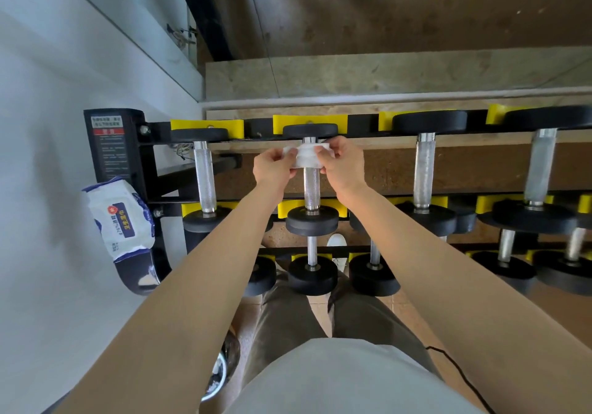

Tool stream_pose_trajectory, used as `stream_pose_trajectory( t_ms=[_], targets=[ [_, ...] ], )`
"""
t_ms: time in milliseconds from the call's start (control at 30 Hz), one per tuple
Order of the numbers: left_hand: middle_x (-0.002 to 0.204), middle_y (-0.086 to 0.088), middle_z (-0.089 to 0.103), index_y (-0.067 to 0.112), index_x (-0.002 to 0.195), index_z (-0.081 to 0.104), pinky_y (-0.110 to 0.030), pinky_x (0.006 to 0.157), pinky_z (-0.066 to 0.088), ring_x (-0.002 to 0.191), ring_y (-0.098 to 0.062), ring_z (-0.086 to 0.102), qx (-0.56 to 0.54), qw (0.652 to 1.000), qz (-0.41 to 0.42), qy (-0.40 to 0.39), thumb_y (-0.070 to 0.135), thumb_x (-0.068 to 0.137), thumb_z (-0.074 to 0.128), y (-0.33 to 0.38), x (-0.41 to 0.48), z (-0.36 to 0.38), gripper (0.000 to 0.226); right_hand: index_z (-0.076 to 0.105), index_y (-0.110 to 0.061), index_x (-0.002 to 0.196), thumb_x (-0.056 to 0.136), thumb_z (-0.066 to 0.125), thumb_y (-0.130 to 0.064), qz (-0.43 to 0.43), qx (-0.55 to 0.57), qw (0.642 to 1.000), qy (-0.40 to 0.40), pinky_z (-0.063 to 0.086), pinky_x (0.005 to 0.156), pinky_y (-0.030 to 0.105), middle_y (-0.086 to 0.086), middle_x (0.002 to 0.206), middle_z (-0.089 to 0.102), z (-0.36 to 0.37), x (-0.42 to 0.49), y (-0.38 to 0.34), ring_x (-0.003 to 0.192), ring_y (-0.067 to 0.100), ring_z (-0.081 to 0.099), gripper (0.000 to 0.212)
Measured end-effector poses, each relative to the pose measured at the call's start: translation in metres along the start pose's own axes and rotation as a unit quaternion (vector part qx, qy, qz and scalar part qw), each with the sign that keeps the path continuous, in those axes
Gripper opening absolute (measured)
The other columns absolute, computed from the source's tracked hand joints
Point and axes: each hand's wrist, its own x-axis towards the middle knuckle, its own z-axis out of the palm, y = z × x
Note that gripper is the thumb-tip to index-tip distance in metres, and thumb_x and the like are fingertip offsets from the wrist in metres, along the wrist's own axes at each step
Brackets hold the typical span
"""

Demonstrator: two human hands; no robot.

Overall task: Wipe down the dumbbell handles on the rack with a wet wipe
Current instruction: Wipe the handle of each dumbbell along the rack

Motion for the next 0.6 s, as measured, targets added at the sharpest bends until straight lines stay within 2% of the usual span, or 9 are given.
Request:
stream_pose_trajectory(
  t_ms=[100,200,267,367,433,533,600],
  targets=[
    [0.093,-0.003,0.07,0.012,0.099,0.069,-0.023,0.074,0.06,0.083,-0.013,0.069,-0.006,1.0,0.011,-0.025,0.018,0.096,0.069,0.002,-0.007,0.001,0.007,0.06,-0.017,0.091,0.096,0.063,-0.019,-0.003,-0.006,1.0,0.017,0.053,0.061,0.02,0.006,0.092,0.065,-0.008,-0.001,-0.001,0.082,0.017,0.063,0.007],
    [0.087,-0.002,0.071,0.016,0.095,0.07,-0.025,0.076,0.059,0.078,-0.013,0.068,0.024,0.997,0.07,-0.031,0.023,0.094,0.071,0.0,-0.011,-0.003,0.007,0.06,-0.017,0.098,0.097,0.062,-0.022,0.025,0.012,0.999,0.038,0.051,0.058,0.015,0.006,0.099,0.065,-0.015,-0.001,0.005,0.086,0.018,0.065,0.006],
    [0.084,-0.001,0.071,0.02,0.091,0.07,-0.029,0.076,0.059,0.078,-0.016,0.067,0.06,0.994,0.084,-0.029,0.026,0.093,0.071,-0.004,-0.009,-0.008,0.007,0.06,-0.015,0.102,0.098,0.062,-0.022,0.026,0.012,0.999,0.018,0.05,0.058,0.014,0.008,0.103,0.066,-0.014,-0.004,0.008,0.086,0.018,0.065,0.008],
    [0.086,-0.001,0.071,0.015,0.1,0.074,-0.027,0.072,0.056,0.078,-0.017,0.067,0.089,0.994,0.059,-0.021,0.03,0.093,0.071,-0.008,-0.005,-0.014,0.017,0.06,-0.016,0.1,0.098,0.061,-0.018,0.006,-0.006,1.0,-0.021,0.051,0.058,0.015,0.005,0.1,0.065,-0.01,-0.01,0.007,0.079,0.014,0.062,0.003],
    [0.083,-0.001,0.071,0.012,0.102,0.074,-0.027,0.072,0.055,0.075,-0.014,0.064,0.1,0.993,0.061,-0.029,0.03,0.093,0.071,-0.009,-0.007,-0.015,0.02,0.06,-0.017,0.1,0.098,0.061,-0.018,0.001,-0.015,1.0,-0.019,0.051,0.058,0.014,0.003,0.098,0.064,-0.012,-0.013,0.006,0.078,0.013,0.062,0.002],
    [0.079,-0.001,0.07,0.019,0.09,0.072,-0.03,0.076,0.057,0.073,-0.014,0.064,0.093,0.989,0.09,-0.065,0.025,0.094,0.07,-0.008,-0.016,-0.016,0.008,0.06,-0.014,0.104,0.098,0.061,-0.021,0.021,-0.009,1.0,0.007,0.049,0.057,0.011,0.006,0.104,0.065,-0.023,-0.01,0.011,0.084,0.014,0.064,0.009],
    [0.078,-0.002,0.07,0.022,0.086,0.07,-0.033,0.077,0.058,0.073,-0.016,0.065,0.099,0.987,0.106,-0.075,0.023,0.094,0.07,-0.009,-0.019,-0.017,0.008,0.061,-0.014,0.105,0.098,0.062,-0.021,0.029,-0.008,0.999,0.01,0.05,0.058,0.012,0.007,0.105,0.065,-0.027,-0.01,0.015,0.086,0.015,0.064,0.01]
  ],
)
